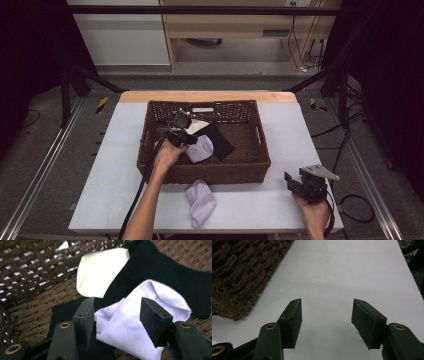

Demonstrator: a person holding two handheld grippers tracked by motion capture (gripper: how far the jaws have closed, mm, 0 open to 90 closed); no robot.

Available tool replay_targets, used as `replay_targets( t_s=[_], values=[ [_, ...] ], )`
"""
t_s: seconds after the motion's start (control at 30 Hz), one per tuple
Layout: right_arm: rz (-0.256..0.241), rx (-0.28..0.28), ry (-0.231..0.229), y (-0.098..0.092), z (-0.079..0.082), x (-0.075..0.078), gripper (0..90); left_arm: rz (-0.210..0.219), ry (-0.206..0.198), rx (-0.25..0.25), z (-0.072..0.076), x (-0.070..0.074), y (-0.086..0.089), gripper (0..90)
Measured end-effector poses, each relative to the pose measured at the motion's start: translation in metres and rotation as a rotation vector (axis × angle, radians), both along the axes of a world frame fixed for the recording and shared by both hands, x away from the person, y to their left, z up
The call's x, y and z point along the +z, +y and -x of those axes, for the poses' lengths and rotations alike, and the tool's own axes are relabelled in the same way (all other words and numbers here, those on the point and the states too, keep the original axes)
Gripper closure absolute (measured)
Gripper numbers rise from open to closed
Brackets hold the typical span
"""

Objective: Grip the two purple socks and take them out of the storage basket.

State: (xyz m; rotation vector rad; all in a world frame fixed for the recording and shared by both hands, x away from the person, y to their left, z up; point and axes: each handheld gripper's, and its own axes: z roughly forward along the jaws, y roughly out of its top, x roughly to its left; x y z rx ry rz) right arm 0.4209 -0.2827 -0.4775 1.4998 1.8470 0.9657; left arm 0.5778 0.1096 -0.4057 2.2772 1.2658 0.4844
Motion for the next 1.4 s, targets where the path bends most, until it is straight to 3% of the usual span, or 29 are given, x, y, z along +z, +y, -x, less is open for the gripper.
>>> replay_targets(
  t_s=[0.23,0.3,0.63,0.73,0.83,0.87,1.03,1.17,1.2,1.23,1.27,1.3,1.33,1.37,1.4],
  values=[
    [-0.003,0.0,-0.002,-0.001,0.0,0.0,41.0,-0.028,0.051,0.028,-0.005,-0.005,0.0,44.5],
    [-0.003,0.001,0.0,-0.001,0.0,0.0,40.9,-0.037,0.119,0.008,-0.008,-0.01,-0.001,44.2],
    [-0.002,0.0,0.001,0.0,-0.001,0.0,40.9,-0.082,0.208,0.014,-0.013,-0.019,-0.005,45.1],
    [-0.002,0.0,0.003,0.0,-0.002,0.0,40.9,-0.107,0.238,0.008,-0.014,-0.023,-0.007,51.2],
    [0.001,0.002,-0.001,0.001,-0.002,0.0,40.9,-0.099,0.251,0.006,-0.014,-0.023,-0.007,58.2],
    [-0.001,0.0,0.0,0.001,-0.002,0.0,40.9,-0.099,0.262,0.002,-0.014,-0.024,-0.007,66.6],
    [0.001,0.001,0.001,0.001,-0.002,0.0,41.0,-0.082,0.273,-0.002,-0.014,-0.023,-0.006,81.8],
    [0.002,0.001,0.004,0.001,-0.002,0.0,41.0,-0.052,0.231,-0.018,-0.011,-0.018,-0.005,83.3],
    [0.003,0.0,0.003,0.001,-0.001,0.0,41.0,0.007,0.177,-0.034,-0.008,-0.012,-0.004,83.3],
    [0.003,0.0,0.003,0.001,-0.001,0.0,41.0,0.007,0.177,-0.034,-0.008,-0.012,-0.004,83.5],
    [0.003,0.0,0.003,0.001,-0.001,0.0,41.0,0.053,0.115,-0.046,-0.004,-0.006,-0.002,83.6],
    [0.004,0.0,0.003,0.001,-0.001,0.0,41.0,0.053,0.115,-0.046,-0.004,-0.006,-0.002,83.6],
    [0.004,0.0,0.003,0.001,-0.001,0.0,41.0,0.066,0.078,-0.054,-0.001,-0.003,-0.001,83.6],
    [0.005,-0.001,0.004,0.001,-0.001,0.0,41.0,0.098,0.003,-0.06,0.003,0.003,0.001,83.7],
    [0.003,-0.001,0.006,0.001,-0.001,0.0,41.0,0.113,-0.024,-0.061,0.005,0.005,0.002,83.7]
  ],
)
